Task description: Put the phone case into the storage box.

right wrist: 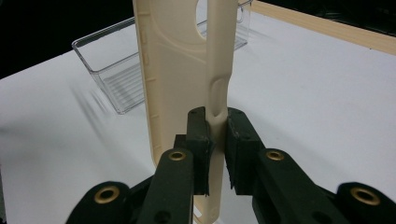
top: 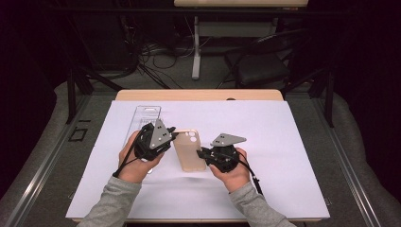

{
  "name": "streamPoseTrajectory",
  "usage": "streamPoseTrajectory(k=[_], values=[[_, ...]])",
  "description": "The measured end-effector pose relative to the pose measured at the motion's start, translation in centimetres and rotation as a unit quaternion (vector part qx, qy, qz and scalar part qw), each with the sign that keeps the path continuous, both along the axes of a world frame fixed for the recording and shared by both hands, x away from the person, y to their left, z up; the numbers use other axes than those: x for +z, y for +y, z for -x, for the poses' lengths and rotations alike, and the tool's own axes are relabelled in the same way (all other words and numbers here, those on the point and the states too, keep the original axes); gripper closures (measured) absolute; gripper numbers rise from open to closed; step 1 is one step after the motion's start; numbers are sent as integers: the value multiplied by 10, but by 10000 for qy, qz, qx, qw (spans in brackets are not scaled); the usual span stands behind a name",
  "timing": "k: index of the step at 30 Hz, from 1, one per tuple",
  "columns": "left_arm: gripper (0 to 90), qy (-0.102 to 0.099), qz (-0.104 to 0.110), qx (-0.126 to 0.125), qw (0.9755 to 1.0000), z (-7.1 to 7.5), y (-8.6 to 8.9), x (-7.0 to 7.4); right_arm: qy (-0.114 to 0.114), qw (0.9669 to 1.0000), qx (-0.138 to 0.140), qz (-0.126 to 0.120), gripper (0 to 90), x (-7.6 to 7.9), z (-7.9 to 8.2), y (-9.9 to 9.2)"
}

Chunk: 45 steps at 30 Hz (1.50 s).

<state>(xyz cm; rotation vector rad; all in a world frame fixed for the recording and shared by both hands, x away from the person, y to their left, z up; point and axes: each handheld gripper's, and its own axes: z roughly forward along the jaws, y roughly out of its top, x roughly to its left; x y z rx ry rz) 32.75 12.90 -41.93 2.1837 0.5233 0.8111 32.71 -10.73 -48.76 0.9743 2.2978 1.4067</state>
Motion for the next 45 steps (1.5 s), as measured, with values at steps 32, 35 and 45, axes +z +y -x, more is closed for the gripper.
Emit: streamPoseTrajectory(k=[32,35,45], values=[[795,124,83,-45,9999,-7,5,-4,57,9998,13,-188,741,-2,-2,-1],[796,147,93,-40,9998,-8,7,-4,27,9998,11,-214,714,-2,-2,-1],[796,174,189,5,9997,-12,13,-5,-120,9994,-51,-316,601,1,-4,-4]])
